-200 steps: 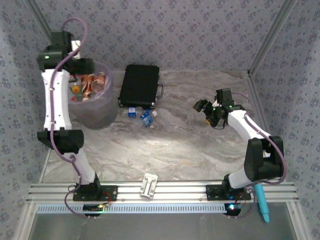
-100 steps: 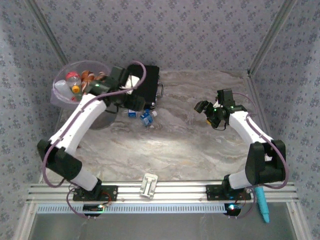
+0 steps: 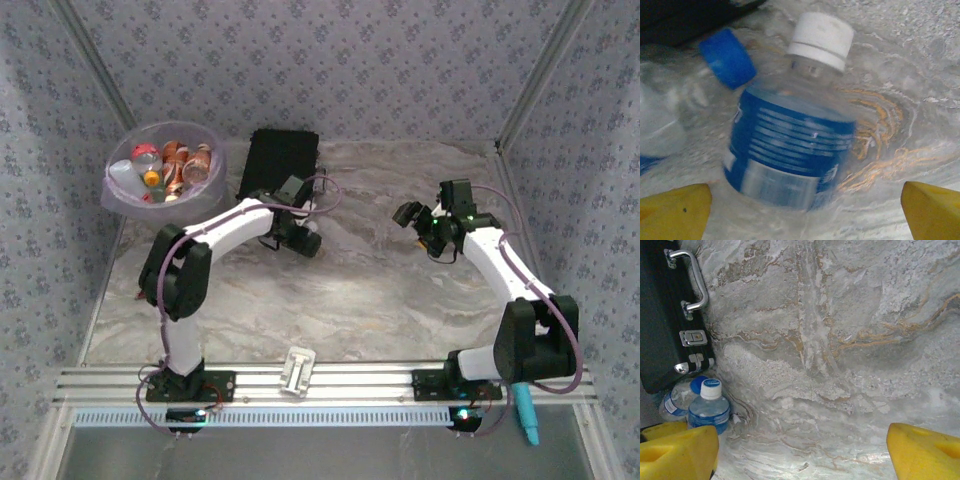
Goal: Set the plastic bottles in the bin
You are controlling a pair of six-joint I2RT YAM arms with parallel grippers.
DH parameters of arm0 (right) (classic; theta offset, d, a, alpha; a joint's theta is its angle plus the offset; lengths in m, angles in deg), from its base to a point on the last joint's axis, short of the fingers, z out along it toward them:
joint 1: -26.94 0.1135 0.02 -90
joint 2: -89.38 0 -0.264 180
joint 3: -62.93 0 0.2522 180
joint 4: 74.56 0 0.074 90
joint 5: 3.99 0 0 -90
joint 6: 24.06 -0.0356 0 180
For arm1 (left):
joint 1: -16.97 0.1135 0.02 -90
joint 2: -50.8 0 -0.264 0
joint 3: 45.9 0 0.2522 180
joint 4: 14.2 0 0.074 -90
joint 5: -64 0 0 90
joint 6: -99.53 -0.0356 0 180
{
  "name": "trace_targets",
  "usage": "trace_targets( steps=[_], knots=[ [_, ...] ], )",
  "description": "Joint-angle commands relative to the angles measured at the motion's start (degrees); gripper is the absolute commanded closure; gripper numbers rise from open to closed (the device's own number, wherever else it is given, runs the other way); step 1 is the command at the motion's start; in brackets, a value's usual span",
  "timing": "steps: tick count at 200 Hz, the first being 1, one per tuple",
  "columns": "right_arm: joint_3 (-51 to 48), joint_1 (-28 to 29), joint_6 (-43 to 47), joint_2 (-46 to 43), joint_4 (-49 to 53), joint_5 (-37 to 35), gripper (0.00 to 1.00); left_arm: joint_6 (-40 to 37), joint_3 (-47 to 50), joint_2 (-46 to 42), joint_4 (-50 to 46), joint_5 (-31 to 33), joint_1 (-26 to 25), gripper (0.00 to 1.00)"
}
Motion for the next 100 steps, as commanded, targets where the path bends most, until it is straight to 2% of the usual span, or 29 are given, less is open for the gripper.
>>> trace_targets(
  steps=[1,30,73,100],
  knots=[
    [-0.50,-0.54,0.49,-1.36,1.61,-0.69,0.11,0.33,0.41,1.56,2.88,0.56,-0.40,0.04],
    [-0.41,-0.59,0.48,-1.13,1.26,-0.33,0.11,0.53,1.19,3.67,4.43,2.46,-0.66,0.09],
    [-0.84,-0.66,0.43,-1.04,1.06,-0.25,0.11,1.47,0.86,3.75,4.62,2.79,-1.24,0.26],
    [-0.94,-0.72,0.39,-0.89,0.83,-0.15,0.11,1.91,-0.21,2.90,3.53,2.97,-1.58,0.33]
  ],
)
